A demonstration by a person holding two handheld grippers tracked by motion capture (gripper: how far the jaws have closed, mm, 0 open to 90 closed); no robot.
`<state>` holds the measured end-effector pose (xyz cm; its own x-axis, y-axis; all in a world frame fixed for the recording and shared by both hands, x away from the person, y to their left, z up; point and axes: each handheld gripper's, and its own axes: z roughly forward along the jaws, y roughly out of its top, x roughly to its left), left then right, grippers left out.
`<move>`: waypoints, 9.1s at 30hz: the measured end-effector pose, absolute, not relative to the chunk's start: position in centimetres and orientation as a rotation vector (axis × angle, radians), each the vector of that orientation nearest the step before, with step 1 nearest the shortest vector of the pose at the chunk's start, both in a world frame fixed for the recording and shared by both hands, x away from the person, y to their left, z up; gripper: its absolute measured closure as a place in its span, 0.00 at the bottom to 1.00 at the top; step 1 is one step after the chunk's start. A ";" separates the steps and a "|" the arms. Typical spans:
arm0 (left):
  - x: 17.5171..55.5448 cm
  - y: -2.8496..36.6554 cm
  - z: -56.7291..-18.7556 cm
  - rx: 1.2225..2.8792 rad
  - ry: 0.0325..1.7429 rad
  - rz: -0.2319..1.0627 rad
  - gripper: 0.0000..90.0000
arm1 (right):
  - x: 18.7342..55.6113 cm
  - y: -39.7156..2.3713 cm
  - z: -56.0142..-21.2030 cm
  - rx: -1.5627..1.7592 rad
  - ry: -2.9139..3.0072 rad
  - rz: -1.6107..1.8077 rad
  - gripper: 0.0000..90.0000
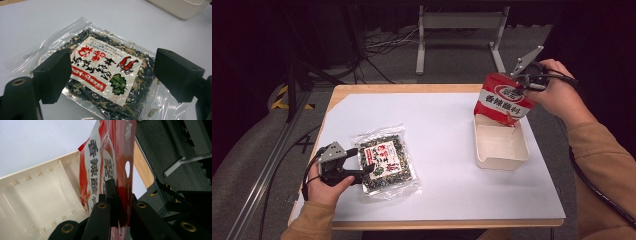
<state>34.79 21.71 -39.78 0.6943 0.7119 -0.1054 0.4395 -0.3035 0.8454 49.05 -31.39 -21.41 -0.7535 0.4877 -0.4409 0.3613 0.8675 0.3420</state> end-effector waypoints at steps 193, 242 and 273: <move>45.1 24.2 -44.9 1.964 1.268 0.231 0.38 | 38.2 -26.9 -34.3 0.766 2.319 1.382 0.36; 43.8 24.5 -41.2 1.732 1.302 0.261 0.91 | 38.0 -27.0 -34.6 0.776 2.320 1.392 0.35; 36.3 20.0 -30.6 1.644 0.794 0.566 0.92 | 37.4 -25.6 -34.0 0.725 2.342 1.397 0.35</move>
<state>36.27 20.02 -30.65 0.6530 0.7556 -0.0520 0.1975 -0.1037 0.9748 37.37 -25.62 -33.99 -0.8207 0.5712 -0.0125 0.2603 0.3933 0.8818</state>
